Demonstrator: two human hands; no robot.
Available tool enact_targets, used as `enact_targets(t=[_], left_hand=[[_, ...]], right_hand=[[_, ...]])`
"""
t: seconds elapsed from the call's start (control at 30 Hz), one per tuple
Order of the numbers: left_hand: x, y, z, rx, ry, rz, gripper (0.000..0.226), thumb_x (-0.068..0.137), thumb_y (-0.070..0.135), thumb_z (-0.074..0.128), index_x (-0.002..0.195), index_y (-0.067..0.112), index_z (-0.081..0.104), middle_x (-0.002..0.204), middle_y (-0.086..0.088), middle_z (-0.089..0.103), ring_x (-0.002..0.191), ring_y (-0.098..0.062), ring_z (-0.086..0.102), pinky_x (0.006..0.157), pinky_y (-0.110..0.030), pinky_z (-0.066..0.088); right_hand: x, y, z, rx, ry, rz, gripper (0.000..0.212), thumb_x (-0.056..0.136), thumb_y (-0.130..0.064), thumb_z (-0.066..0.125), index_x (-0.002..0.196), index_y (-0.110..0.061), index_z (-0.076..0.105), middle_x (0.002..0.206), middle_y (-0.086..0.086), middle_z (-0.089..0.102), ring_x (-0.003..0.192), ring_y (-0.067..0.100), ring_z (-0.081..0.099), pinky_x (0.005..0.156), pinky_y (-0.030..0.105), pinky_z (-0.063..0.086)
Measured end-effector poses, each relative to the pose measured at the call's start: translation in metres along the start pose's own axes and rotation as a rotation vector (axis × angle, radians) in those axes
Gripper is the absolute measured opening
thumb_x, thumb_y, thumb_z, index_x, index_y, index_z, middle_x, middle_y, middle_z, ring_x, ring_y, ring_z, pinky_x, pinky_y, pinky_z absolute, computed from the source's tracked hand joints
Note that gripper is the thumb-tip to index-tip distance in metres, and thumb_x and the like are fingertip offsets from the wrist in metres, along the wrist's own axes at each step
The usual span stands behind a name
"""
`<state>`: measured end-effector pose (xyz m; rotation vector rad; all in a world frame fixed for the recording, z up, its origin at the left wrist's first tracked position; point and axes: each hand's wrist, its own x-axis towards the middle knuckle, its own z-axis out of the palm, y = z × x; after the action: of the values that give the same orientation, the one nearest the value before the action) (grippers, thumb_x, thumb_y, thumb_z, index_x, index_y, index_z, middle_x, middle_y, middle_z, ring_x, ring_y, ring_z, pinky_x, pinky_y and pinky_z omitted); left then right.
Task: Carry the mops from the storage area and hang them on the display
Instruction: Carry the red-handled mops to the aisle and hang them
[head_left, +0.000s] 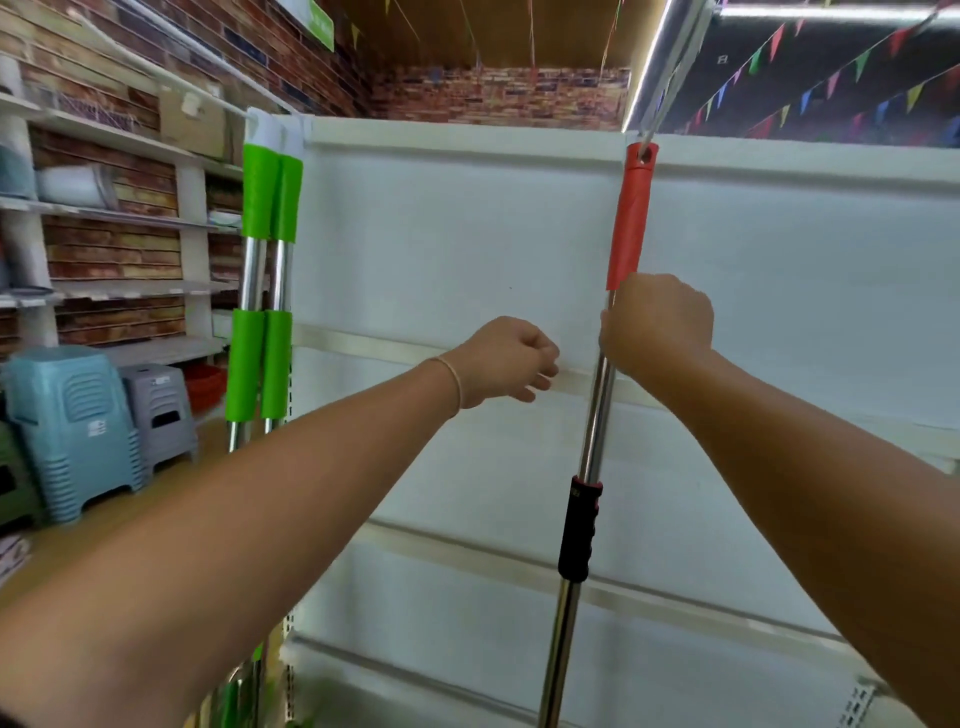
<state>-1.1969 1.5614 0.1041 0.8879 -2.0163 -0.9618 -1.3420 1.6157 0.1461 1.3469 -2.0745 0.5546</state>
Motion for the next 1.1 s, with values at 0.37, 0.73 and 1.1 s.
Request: enact_targets(t=[0.37, 0.73, 1.1], left_hand=[[-0.097, -0.032, -0.16, 0.548, 0.137, 0.111, 0.031, 0.097, 0.028, 0.05, 0.123, 0.016, 0.062, 0.12, -0.005, 0.064, 0.108, -0.021, 0.059, 0.091, -0.025, 0.044], [-0.233, -0.116, -0.371, 0.922, 0.186, -0.085, 0.037, 0.097, 0.028, 0.052, 0.13, 0.012, 0.056, 0.123, -0.007, 0.065, 0.11, -0.024, 0.06, 0.092, -0.033, 0.049], [-0.371, -0.169, -0.512, 1.199, 0.292, -0.364, 0.045, 0.095, 0.033, 0.052, 0.136, 0.016, 0.047, 0.131, -0.008, 0.058, 0.118, -0.026, 0.055, 0.094, -0.036, 0.046]], right_hand=[[-0.061, -0.168, -0.039, 0.154, 0.083, -0.292, 0.042, 0.102, -0.043, 0.038, 0.114, -0.014, 0.066, 0.101, 0.009, 0.071, 0.103, 0.031, 0.059, 0.087, 0.038, 0.046], [-0.114, -0.382, -0.048, 0.374, 0.021, -0.461, 0.042, 0.098, -0.043, 0.046, 0.116, -0.011, 0.067, 0.108, 0.013, 0.071, 0.107, 0.038, 0.063, 0.089, 0.043, 0.053], [-0.169, -0.562, -0.071, 0.514, -0.065, -0.675, 0.033, 0.098, -0.041, 0.048, 0.093, -0.011, 0.061, 0.076, 0.01, 0.058, 0.076, 0.032, 0.06, 0.059, 0.031, 0.045]])
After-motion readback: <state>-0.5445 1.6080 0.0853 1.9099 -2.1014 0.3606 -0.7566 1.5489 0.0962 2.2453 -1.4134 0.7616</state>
